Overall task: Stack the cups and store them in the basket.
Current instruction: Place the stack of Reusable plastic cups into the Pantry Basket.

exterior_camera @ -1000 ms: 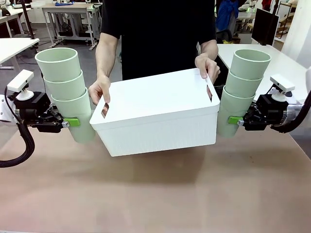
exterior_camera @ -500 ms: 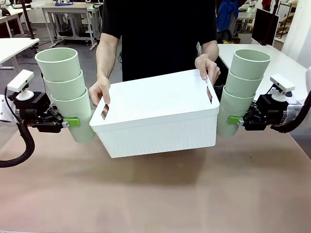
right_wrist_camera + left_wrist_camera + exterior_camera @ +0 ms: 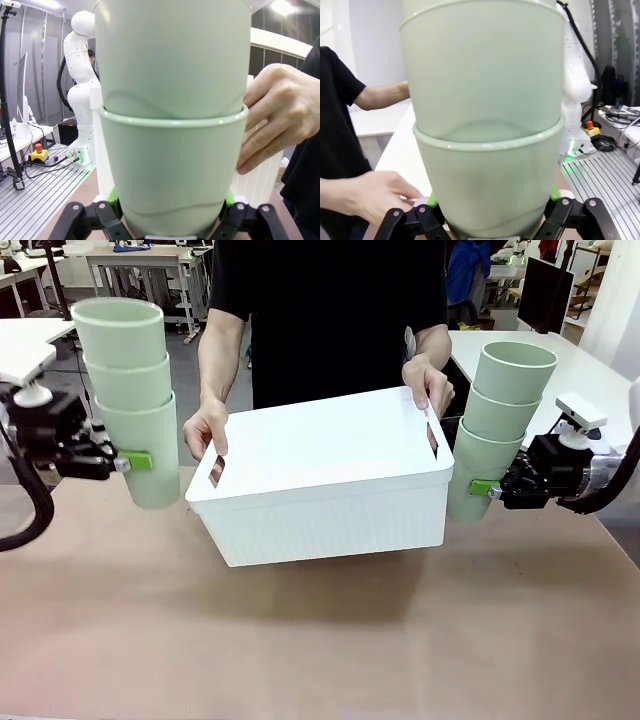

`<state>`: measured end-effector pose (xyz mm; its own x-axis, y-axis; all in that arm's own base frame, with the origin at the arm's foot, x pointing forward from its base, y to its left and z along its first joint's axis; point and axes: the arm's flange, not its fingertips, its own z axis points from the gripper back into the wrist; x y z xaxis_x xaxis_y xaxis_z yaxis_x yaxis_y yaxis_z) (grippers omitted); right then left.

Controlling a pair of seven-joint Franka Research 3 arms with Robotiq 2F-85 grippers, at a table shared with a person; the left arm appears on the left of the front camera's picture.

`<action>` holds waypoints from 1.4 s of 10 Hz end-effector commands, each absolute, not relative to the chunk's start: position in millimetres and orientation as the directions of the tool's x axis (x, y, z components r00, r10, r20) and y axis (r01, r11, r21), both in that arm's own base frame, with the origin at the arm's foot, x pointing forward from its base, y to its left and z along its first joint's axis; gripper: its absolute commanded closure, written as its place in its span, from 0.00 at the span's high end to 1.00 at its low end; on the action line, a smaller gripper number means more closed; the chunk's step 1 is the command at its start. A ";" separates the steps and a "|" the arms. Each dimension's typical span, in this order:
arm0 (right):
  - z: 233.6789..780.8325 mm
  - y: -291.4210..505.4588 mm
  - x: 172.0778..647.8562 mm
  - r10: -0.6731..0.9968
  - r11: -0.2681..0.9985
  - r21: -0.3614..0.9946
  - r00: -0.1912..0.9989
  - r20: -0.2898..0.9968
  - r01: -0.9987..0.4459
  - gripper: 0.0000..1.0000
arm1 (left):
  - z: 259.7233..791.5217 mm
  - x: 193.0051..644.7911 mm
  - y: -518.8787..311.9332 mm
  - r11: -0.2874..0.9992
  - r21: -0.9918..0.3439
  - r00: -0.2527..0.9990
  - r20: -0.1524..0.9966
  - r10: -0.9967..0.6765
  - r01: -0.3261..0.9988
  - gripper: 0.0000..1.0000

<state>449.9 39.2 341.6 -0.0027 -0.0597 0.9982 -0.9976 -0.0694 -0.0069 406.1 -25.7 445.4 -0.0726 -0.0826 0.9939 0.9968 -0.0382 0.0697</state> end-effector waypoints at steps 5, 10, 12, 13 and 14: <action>345.9 41.2 449.7 -0.060 -0.073 -0.015 -0.011 0.998 -0.997 0.85 | 568.1 421.5 -103.3 -0.037 0.039 -0.053 0.866 -0.498 0.999 0.87; 345.9 41.2 449.7 -0.060 -0.073 -0.015 -0.011 0.998 -0.997 0.85 | 582.4 469.8 -197.4 -0.049 0.081 -0.091 0.687 -0.721 0.996 0.87; 345.9 41.2 449.7 -0.060 -0.073 -0.015 -0.011 0.998 -0.997 0.85 | 577.0 484.9 -230.2 -0.035 0.120 -0.099 0.582 -0.807 0.992 0.87; 345.9 41.2 449.7 -0.060 -0.073 -0.015 -0.011 0.998 -0.997 0.85 | 574.1 488.3 -242.9 -0.037 0.140 -0.107 0.540 -0.835 0.989 0.87; 345.9 41.2 449.7 -0.060 -0.073 -0.015 -0.011 0.998 -0.997 0.85 | 570.0 490.8 -253.2 -0.036 0.164 -0.115 0.502 -0.857 0.986 0.87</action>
<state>449.9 39.5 341.2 -0.0020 -0.0596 0.9982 -0.9975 -0.0701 -0.0062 486.5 -245.5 561.0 -0.1349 -0.8287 0.5431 0.9864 -0.0605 0.1528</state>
